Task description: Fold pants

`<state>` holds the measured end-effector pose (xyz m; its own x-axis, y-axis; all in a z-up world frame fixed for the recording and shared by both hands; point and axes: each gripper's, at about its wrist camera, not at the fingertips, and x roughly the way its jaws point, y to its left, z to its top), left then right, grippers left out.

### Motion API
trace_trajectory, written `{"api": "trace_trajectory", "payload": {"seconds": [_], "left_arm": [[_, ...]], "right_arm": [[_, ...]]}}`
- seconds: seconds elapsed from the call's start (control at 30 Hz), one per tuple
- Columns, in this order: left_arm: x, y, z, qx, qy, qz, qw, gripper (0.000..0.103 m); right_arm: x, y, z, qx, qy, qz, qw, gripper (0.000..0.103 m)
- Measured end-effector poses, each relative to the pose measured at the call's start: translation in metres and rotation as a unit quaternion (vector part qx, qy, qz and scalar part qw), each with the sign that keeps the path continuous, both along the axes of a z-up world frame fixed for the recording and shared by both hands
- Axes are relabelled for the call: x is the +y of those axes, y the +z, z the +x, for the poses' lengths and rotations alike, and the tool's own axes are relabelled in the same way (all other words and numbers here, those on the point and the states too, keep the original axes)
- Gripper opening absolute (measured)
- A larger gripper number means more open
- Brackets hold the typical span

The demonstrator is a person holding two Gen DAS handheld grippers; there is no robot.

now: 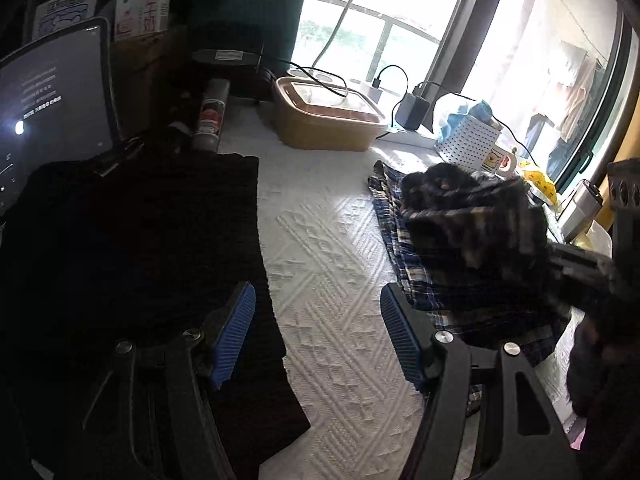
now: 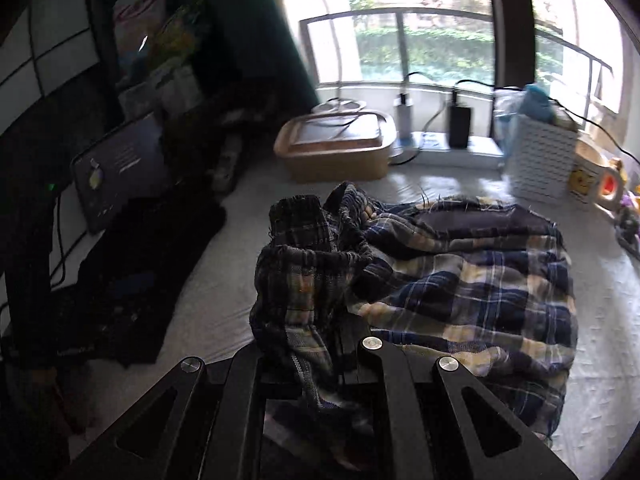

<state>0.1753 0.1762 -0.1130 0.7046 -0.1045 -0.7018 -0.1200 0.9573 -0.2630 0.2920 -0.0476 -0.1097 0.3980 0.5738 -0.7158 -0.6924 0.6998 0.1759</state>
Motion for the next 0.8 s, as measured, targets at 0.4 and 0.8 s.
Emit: {"api": "trace_trajectory", "payload": {"seconds": [0.4, 0.8], "left_arm": [[-0.015, 0.003, 0.008, 0.002, -0.012, 0.008, 0.9999, 0.065], [-0.078, 0.020, 0.040, -0.021, -0.098, 0.034, 0.9944, 0.066]], "right_arm": [[0.001, -0.023, -0.020, 0.025, 0.043, -0.024, 0.998, 0.082], [-0.090, 0.000, -0.004, 0.008, -0.038, 0.018, 0.999, 0.082]]}}
